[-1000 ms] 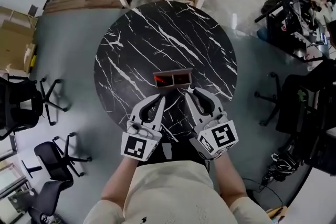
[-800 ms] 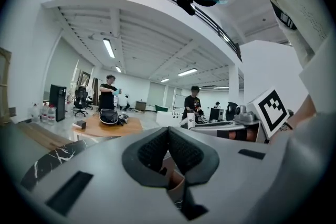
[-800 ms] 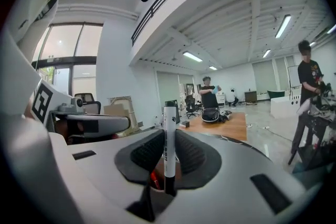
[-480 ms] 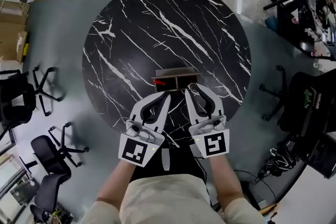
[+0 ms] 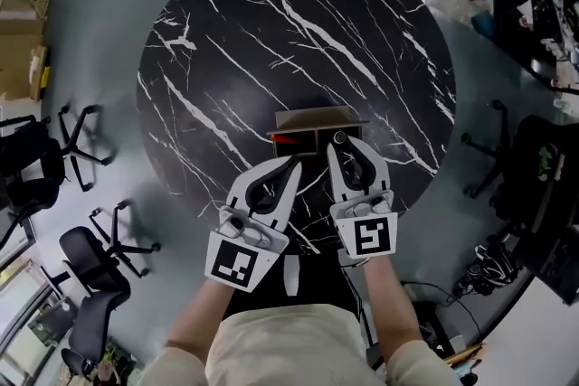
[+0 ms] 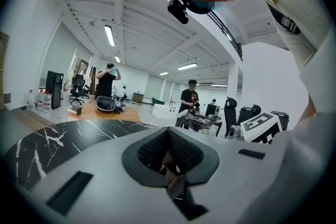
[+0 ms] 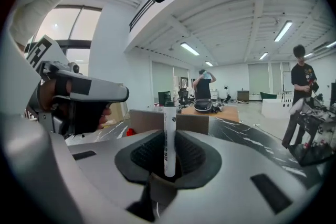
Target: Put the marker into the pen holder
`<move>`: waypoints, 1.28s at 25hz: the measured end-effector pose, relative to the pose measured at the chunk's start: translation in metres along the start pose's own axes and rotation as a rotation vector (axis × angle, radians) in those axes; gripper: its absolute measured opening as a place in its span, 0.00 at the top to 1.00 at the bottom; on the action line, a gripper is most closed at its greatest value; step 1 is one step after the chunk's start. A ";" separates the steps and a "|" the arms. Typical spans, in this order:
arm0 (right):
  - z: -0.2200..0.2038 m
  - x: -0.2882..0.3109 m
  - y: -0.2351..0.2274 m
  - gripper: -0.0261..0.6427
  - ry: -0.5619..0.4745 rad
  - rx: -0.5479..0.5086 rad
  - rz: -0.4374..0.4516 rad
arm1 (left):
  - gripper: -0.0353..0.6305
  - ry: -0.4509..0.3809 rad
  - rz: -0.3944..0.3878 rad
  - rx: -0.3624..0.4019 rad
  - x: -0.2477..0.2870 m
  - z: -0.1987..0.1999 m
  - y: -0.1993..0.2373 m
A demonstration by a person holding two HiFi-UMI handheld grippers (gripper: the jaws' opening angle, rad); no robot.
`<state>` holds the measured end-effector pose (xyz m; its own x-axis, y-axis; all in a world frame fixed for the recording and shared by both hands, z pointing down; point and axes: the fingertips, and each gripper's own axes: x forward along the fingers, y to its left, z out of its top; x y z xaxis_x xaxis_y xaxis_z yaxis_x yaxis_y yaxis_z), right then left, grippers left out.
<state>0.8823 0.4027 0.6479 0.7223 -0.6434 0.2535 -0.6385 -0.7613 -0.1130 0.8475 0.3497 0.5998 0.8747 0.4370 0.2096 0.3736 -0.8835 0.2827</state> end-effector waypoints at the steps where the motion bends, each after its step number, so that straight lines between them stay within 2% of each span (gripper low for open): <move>1: -0.004 0.001 0.000 0.84 0.010 0.007 -0.007 | 0.93 0.004 -0.003 0.000 0.001 -0.001 0.000; 8: -0.019 0.001 -0.002 0.84 0.050 0.030 -0.020 | 0.93 0.019 -0.030 -0.005 0.007 -0.011 -0.005; 11: -0.021 -0.009 -0.007 0.84 0.085 0.005 -0.016 | 0.93 0.018 -0.034 -0.009 0.007 -0.011 -0.007; 21: 0.054 -0.042 -0.005 0.84 -0.034 -0.032 -0.042 | 0.93 -0.039 -0.039 0.010 -0.008 0.024 -0.024; 26: 0.081 -0.067 0.017 0.85 -0.024 0.000 0.025 | 0.93 -0.086 -0.049 0.020 -0.019 0.059 -0.044; 29: 0.098 -0.086 0.035 0.92 -0.011 0.022 0.050 | 0.93 -0.112 -0.060 0.039 -0.032 0.082 -0.058; 32: 0.117 -0.105 0.051 0.94 -0.019 0.026 0.068 | 0.93 -0.140 -0.067 0.060 -0.046 0.103 -0.071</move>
<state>0.8050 0.4222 0.5035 0.6824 -0.6950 0.2265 -0.6794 -0.7174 -0.1542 0.8125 0.3751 0.4736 0.8800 0.4713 0.0581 0.4470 -0.8634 0.2340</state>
